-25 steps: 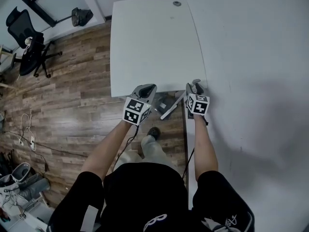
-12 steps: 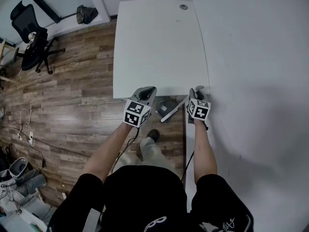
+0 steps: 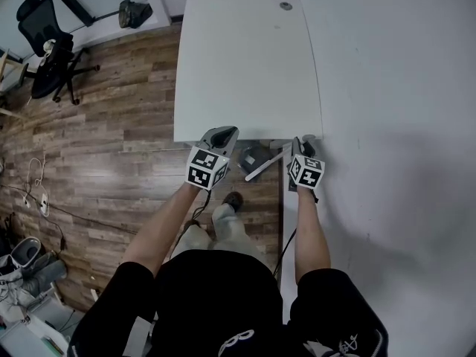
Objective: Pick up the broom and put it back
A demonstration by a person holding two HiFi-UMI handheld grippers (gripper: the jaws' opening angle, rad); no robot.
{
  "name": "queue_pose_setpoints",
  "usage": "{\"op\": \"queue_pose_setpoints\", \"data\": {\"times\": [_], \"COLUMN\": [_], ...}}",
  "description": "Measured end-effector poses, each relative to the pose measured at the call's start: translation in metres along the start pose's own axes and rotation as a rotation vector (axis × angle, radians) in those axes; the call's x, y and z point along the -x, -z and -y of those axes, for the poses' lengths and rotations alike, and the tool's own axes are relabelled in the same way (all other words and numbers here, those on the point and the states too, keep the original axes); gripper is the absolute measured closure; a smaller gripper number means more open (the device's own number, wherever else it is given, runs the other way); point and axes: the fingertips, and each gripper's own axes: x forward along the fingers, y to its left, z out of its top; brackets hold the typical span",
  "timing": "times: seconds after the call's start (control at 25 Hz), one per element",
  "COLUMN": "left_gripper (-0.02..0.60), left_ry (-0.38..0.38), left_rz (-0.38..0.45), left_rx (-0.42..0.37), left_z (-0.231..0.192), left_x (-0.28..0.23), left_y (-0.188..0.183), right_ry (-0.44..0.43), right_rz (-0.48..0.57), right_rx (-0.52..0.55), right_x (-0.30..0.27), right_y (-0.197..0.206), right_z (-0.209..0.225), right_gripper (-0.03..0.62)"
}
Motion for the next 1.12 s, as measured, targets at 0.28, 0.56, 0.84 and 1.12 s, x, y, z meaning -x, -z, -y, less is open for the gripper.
{"op": "queue_pose_setpoints", "data": {"times": [0.28, 0.56, 0.84, 1.12], "left_gripper": [0.574, 0.574, 0.574, 0.574], "left_ry": [0.000, -0.005, -0.031, -0.036], "left_rz": [-0.006, 0.007, 0.043, 0.084], "left_rx": [-0.006, -0.008, 0.028, 0.019], "left_z": [0.001, 0.004, 0.009, 0.020], "left_x": [0.036, 0.083, 0.141, 0.197], "left_y": [0.017, 0.029, 0.045, 0.047], "right_ry": [0.003, 0.017, 0.037, 0.045], "right_rz": [0.009, -0.015, 0.002, 0.071], "right_rx": [0.004, 0.011, 0.035, 0.062], "right_x": [0.034, 0.079, 0.136, 0.184], "right_y": [0.021, 0.049, 0.056, 0.027], "right_z": [-0.018, -0.038, -0.054, -0.076], "right_gripper": [0.480, 0.480, 0.480, 0.480]}}
